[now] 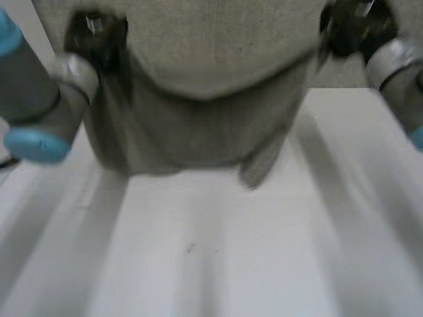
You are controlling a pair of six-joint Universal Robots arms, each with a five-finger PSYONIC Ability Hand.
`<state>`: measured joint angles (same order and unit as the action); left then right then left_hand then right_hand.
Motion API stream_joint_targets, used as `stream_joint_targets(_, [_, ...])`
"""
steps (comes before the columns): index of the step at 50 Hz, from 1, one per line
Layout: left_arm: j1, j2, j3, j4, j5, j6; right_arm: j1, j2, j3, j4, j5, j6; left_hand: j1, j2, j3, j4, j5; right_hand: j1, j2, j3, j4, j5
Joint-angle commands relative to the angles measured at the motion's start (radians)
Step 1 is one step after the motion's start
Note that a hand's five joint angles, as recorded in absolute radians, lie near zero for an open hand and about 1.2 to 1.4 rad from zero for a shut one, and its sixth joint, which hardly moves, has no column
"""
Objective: Fold the towel.
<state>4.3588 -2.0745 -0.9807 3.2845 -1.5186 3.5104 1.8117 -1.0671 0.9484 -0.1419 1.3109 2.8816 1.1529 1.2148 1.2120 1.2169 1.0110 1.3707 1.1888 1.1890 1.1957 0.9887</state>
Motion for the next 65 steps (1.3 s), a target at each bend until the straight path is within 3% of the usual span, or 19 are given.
stream_joint_targets(1, [-0.027, 0.05, 0.266, -0.022, -0.005, -0.175, -0.002, -0.154, 0.075, -0.199, 0.018, 0.111, 0.243, 0.181, 0.184, 0.179, 0.211, 0.026, 0.207, 0.207, 0.201, 0.233])
stream_joint_targets(6, [-0.025, 0.109, 0.076, -0.087, -0.003, -0.226, -0.002, -0.2, 0.181, -0.147, -0.005, 0.102, 0.243, 0.181, 0.184, 0.179, 0.211, 0.026, 0.207, 0.207, 0.201, 0.233])
stream_joint_targets(10, [-0.013, 0.149, -0.124, -0.095, 0.003, -0.222, -0.006, -0.185, 0.262, 0.051, -0.032, -0.005, 0.243, 0.181, 0.184, 0.179, 0.211, 0.026, 0.207, 0.207, 0.201, 0.233])
stream_joint_targets(12, [-0.013, 0.166, -0.321, -0.068, 0.008, -0.222, -0.014, -0.174, 0.297, 0.11, -0.032, -0.064, 0.243, 0.181, 0.184, 0.179, 0.211, 0.026, 0.207, 0.207, 0.201, 0.233])
stream_joint_targets(16, [-0.013, 0.168, -0.498, -0.017, 0.008, -0.22, -0.018, -0.134, 0.449, 0.22, -0.033, -0.25, 0.243, 0.181, 0.184, 0.179, 0.211, 0.026, 0.207, 0.207, 0.201, 0.233])
stream_joint_targets(23, [-0.015, 0.145, -0.794, 0.15, 0.008, -0.113, -0.041, -0.063, 0.624, 0.243, -0.048, -0.346, 0.211, 0.15, 0.152, 0.147, 0.179, 0.026, 0.207, 0.207, 0.201, 0.233])
stream_joint_targets(30, [-0.011, 0.16, -0.881, 0.196, 0.009, -0.05, -0.097, -0.073, 0.711, 0.217, -0.194, -0.337, 0.173, 0.111, 0.114, 0.109, 0.141, 0.026, 0.207, 0.207, 0.201, 0.233])
stream_joint_targets(33, [-0.015, 0.174, -0.891, 0.196, 0.008, -0.051, -0.109, -0.076, 0.721, 0.205, -0.217, -0.329, 0.147, 0.085, 0.088, 0.083, 0.114, 0.026, 0.207, 0.207, 0.201, 0.233])
stream_joint_targets(35, [-0.01, 0.188, -0.895, 0.196, 0.006, -0.051, -0.129, -0.088, 0.74, 0.17, -0.261, -0.306, 0.135, 0.073, 0.076, 0.071, 0.102, -0.435, -0.254, -0.254, -0.26, -0.228])
stream_joint_targets(43, [0.053, 0.225, -0.909, 0.198, 0.008, -0.053, -0.163, -0.135, 0.735, 0.108, -0.361, -0.352, 0.12, 0.059, 0.061, 0.056, 0.088, -0.857, -0.675, -0.675, -0.682, -0.649])
stream_joint_targets(65, [0.059, 0.223, -0.935, 0.199, 0.009, -0.053, -0.166, -0.091, 0.725, 0.283, -0.383, -0.872, 0.059, -0.003, 0.0, -0.005, 0.026, -0.834, -0.652, -0.652, -0.659, -0.626])
